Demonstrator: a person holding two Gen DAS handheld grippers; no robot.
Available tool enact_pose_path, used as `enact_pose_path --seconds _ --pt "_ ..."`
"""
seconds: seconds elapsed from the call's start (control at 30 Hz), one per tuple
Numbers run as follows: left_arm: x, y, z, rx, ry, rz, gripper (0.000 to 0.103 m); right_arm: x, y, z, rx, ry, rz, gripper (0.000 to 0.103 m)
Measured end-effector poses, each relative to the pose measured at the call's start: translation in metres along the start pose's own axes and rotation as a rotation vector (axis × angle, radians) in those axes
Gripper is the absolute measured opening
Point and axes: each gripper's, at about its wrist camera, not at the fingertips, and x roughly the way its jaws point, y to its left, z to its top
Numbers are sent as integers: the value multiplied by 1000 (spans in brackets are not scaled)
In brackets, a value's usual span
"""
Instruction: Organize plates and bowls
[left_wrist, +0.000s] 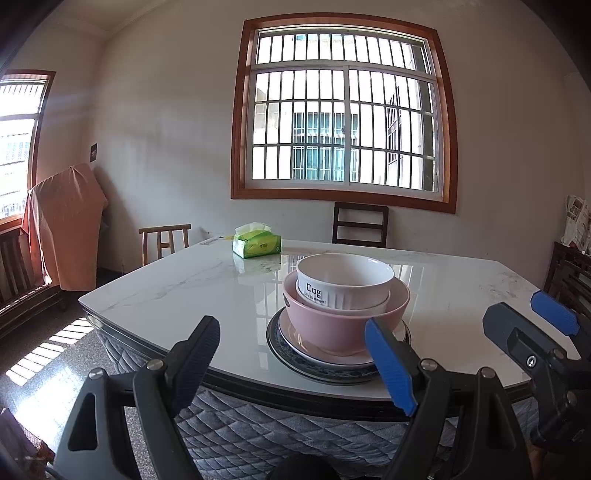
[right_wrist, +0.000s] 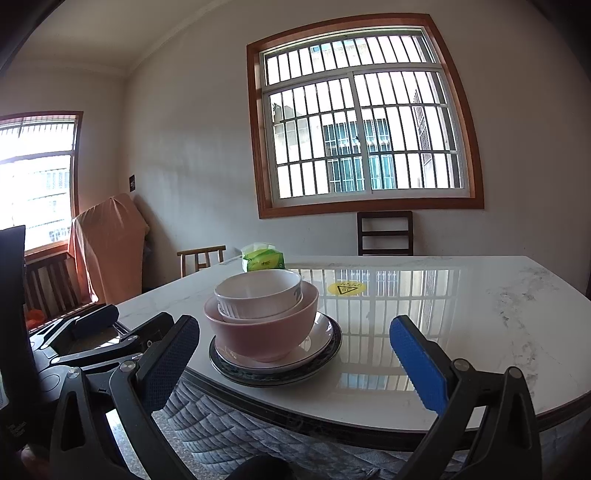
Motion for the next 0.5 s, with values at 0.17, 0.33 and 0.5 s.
enact_pose_path --seconds 0.17,0.33,0.5 --pt "3 1 -1 -2 9 0 83 0 0 0 1 2 2 102" --pt "4 1 -2 -4 17 -1 83 1 -1 0 -2 7 3 102" --pt "4 1 -2 -3 21 -1 83 2 -1 0 0 7 5 102"
